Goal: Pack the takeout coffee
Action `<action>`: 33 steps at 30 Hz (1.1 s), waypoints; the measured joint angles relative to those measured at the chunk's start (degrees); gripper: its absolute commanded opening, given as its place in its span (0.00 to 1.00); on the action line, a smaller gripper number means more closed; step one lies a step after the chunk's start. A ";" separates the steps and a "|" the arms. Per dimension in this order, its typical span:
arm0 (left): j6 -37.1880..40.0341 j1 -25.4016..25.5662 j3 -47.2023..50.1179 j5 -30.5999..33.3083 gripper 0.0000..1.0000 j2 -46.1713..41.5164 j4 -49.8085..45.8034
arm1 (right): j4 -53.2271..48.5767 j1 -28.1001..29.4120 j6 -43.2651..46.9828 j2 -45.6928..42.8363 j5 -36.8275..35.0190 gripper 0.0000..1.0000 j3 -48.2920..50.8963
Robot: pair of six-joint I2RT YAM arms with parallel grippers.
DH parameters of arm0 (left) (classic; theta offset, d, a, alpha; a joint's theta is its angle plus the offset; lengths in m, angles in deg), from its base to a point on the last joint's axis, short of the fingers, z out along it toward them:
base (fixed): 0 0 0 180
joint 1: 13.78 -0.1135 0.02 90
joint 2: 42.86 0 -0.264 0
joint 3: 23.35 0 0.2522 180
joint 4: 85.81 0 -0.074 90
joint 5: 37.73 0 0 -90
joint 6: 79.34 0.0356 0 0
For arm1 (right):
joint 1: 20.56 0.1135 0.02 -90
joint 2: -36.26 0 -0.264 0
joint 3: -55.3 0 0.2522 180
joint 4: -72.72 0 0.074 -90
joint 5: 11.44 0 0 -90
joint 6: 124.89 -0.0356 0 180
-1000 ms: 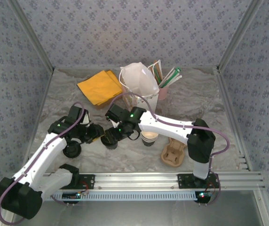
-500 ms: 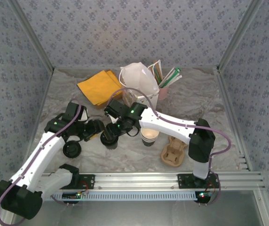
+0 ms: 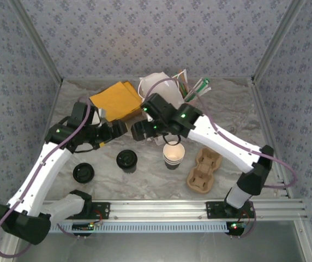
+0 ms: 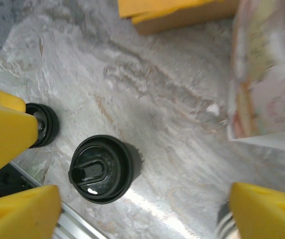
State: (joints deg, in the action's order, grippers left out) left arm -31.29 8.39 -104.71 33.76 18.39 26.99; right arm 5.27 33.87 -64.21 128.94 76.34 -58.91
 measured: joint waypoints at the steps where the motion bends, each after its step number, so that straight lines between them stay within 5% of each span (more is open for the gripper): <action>1: 0.20 0.17 -1.07 0.13 1.00 0.83 0.04 | -0.28 -0.72 0.11 -1.09 -0.33 1.00 -0.07; 15: 3.48 4.63 -13.35 4.28 1.00 10.49 0.22 | -4.02 -10.54 0.26 -9.18 -4.11 1.00 -0.22; 20: 4.04 5.35 -14.69 4.81 1.00 12.44 0.96 | -4.55 -18.51 -0.26 -12.59 -2.27 1.00 0.74; 27: 4.90 9.97 -17.44 4.85 1.00 15.89 2.21 | -5.33 -31.47 -6.01 -26.34 2.08 0.77 17.00; 33: 5.53 15.15 -17.99 5.70 1.00 18.14 3.28 | -10.23 -35.45 -11.06 -39.39 4.33 0.57 33.75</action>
State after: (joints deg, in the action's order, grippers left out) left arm -25.76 23.54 -122.70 39.47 36.53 30.27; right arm -4.96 -1.58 -75.27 89.55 80.67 -25.16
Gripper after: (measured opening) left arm 0.997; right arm 0.628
